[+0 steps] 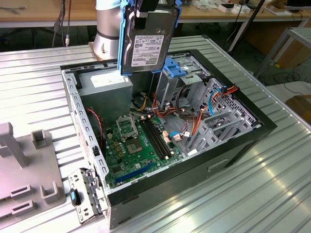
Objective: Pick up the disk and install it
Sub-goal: 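Insert the disk into the insertion slot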
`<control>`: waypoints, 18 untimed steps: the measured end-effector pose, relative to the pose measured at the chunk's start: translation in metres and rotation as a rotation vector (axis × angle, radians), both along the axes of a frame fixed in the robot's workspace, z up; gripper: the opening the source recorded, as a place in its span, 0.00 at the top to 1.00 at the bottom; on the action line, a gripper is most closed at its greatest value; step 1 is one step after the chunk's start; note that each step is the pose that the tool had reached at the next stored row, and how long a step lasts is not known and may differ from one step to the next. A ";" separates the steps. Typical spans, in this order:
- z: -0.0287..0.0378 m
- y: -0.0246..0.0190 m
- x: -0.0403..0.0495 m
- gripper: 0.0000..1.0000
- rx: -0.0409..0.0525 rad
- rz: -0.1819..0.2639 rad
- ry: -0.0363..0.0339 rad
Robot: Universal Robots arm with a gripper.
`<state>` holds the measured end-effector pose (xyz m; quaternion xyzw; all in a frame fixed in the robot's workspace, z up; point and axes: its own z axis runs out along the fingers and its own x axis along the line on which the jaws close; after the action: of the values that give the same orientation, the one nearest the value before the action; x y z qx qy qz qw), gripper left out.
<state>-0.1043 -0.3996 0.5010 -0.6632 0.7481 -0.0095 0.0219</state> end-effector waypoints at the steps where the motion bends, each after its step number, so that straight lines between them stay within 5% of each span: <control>1: 0.0000 0.0000 0.0001 0.63 0.0000 0.000 0.0000; 12: 0.0000 -0.0008 0.0006 0.63 -0.0002 0.000 0.0000; 13: -0.0001 -0.0028 0.0004 0.63 -0.0002 0.000 0.0000; 15: -0.0017 -0.0149 0.0008 0.63 -0.0002 0.000 0.0000; 18: -0.0036 -0.0245 0.0014 0.63 -0.0002 0.000 0.0001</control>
<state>-0.1028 -0.4241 0.4974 -0.6633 0.7480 -0.0095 0.0218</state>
